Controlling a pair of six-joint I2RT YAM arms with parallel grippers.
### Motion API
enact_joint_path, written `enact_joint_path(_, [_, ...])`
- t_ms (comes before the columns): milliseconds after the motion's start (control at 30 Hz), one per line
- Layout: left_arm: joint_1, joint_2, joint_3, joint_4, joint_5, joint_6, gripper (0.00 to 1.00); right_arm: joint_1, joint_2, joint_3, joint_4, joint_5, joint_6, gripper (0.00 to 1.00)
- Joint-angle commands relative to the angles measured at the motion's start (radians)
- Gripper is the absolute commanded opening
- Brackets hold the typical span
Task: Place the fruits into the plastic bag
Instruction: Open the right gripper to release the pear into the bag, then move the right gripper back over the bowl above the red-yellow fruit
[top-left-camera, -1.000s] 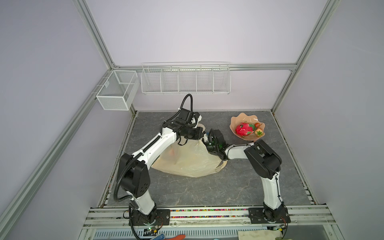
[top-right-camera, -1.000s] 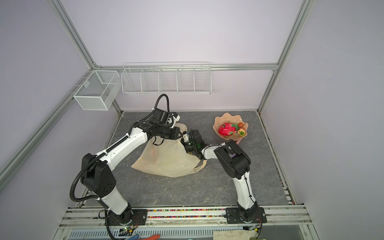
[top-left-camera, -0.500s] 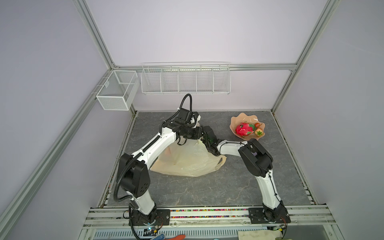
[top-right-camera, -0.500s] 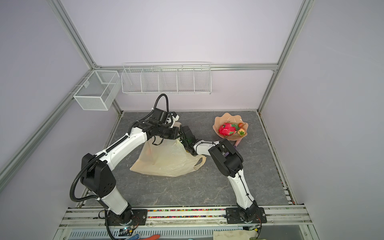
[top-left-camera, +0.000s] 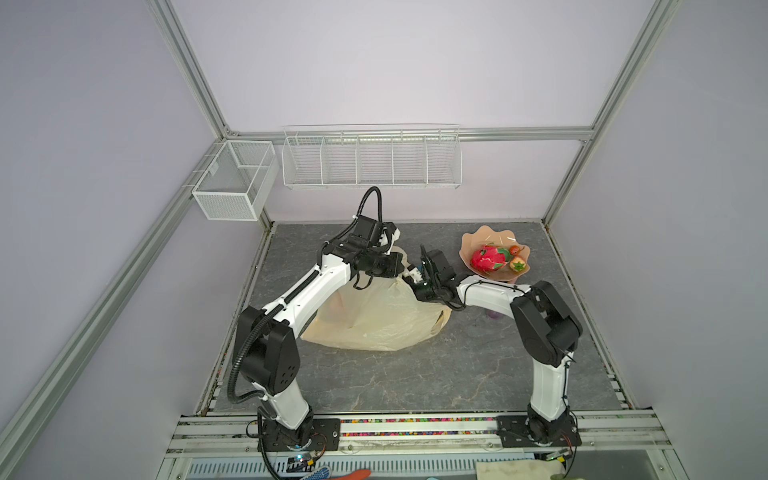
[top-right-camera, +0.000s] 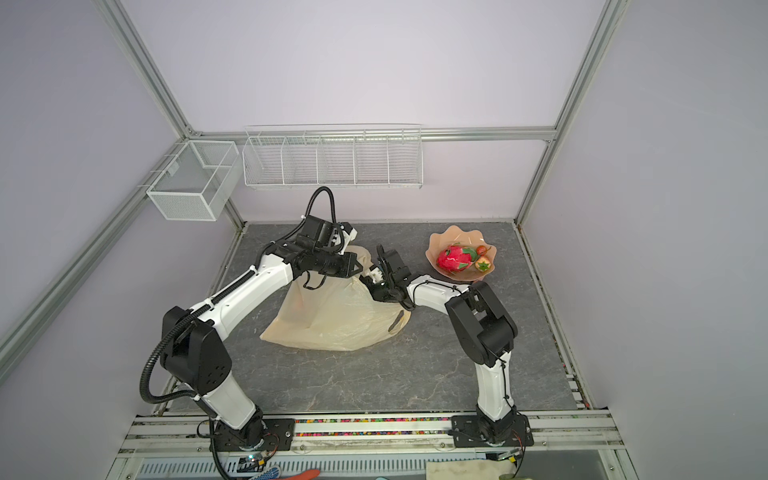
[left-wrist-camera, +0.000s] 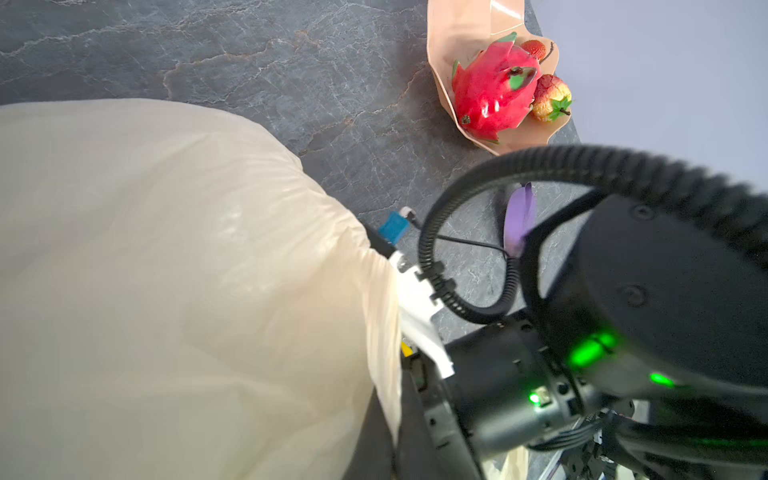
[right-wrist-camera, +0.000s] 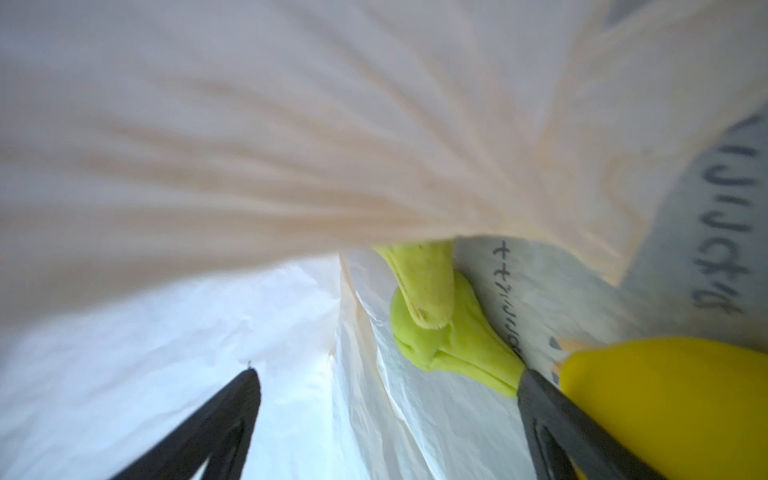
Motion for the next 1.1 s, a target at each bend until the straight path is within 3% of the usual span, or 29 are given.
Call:
enact_joint_path(0, [0.005,-0.005,-0.024,0.012,0.019,0.006,0.0,-0.019,-0.088,-0.019,-0.134,0.097,-0.074,0.99])
enact_joint_path(267, [0.005,-0.006,-0.023,0.022,0.023,0.003,0.0,-0.031,-0.228,-0.025,-0.283,0.305,-0.139,1.0])
enact_joint_path(667, [0.004,0.008,-0.013,0.029,0.029,0.0,0.0,-0.031,-0.366,-0.062,-0.27,0.373,-0.202,0.93])
enact_joint_path(1067, [0.005,0.003,-0.013,0.04,0.031,-0.016,0.0,-0.037,-0.469,-0.095,-0.41,0.572,-0.205,0.92])
